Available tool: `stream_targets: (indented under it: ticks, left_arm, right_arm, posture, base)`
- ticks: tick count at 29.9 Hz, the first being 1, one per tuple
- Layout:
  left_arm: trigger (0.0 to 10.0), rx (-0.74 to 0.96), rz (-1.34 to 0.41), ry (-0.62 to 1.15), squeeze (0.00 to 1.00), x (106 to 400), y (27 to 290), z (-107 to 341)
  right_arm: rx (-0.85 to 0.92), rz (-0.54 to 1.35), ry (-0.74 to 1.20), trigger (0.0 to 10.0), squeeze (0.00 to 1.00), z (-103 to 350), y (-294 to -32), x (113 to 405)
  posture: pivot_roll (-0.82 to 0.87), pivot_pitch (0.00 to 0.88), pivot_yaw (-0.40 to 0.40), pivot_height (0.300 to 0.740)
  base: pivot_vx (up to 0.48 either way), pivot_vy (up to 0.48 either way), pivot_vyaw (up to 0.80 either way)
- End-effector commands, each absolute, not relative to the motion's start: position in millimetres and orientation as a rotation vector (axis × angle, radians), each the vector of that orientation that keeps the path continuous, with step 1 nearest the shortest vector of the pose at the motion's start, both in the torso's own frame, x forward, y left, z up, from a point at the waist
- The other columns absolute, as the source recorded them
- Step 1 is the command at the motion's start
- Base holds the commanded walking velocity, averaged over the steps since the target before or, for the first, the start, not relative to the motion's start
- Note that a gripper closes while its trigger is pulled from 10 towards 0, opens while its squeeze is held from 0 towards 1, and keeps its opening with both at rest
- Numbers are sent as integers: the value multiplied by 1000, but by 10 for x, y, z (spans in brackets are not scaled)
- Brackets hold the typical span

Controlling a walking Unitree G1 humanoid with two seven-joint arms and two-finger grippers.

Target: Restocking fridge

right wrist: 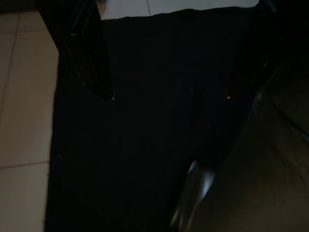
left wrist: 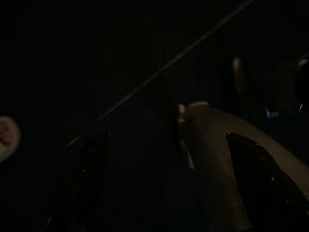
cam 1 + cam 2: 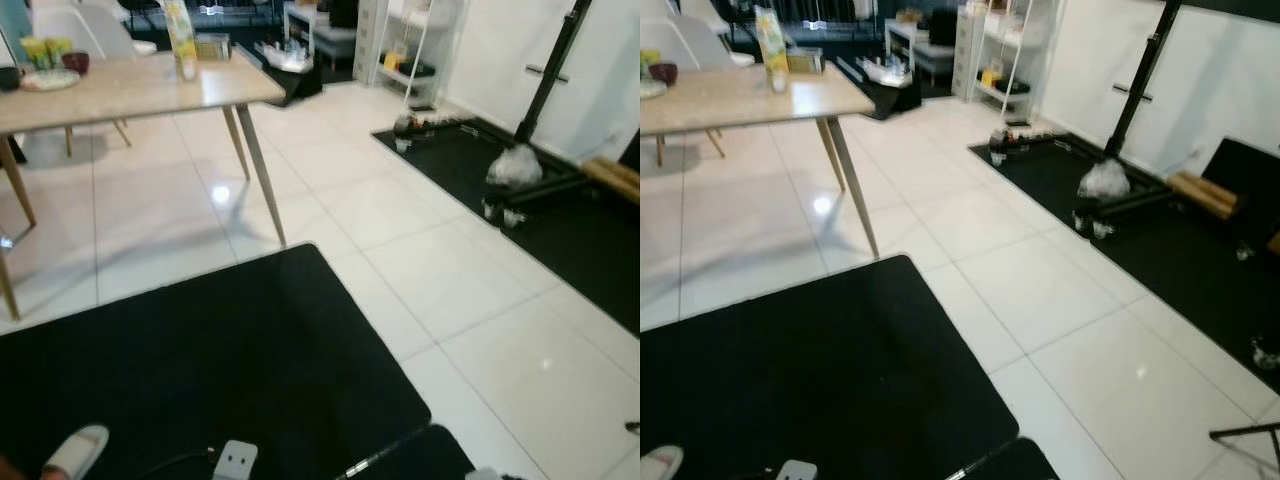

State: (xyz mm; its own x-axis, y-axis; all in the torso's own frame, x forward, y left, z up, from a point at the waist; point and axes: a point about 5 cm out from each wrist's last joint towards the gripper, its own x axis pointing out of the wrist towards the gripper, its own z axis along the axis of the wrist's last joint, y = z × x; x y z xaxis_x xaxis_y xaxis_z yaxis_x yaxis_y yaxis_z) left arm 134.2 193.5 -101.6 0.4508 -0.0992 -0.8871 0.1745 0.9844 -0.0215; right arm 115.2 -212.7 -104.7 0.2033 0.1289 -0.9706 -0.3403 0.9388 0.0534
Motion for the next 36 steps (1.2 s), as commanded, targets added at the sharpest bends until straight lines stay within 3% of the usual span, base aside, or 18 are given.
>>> stream_targets:
  ticks: [1,14,30,36]
  left_arm:
    - [10000,83,-181,1104,0,1314,1922,-1028]
    - [10000,77,-177,1106,0,1304,1917,-1032]
    - [10000,74,-170,1109,0,1297,1934,-1032]
    - [10000,69,-165,1108,0,1298,1937,-1031]
  right_arm:
    - [-198,319,1316,10000,0,-1031,-2157,1190]
    - [-209,310,1330,10000,0,-1044,-2261,1062]
    - [-230,283,1356,10000,0,-1069,-2299,947]
    - [-237,243,1355,10000,0,-1065,-2324,959]
  posture:
    - [4,0,-39,740]
    - [10,0,-39,740]
    - [12,0,-34,740]
    - [12,0,-33,740]
  base:
    - [480,0,0]
    - [390,0,0]
    - [397,0,723]
    - [351,0,152]
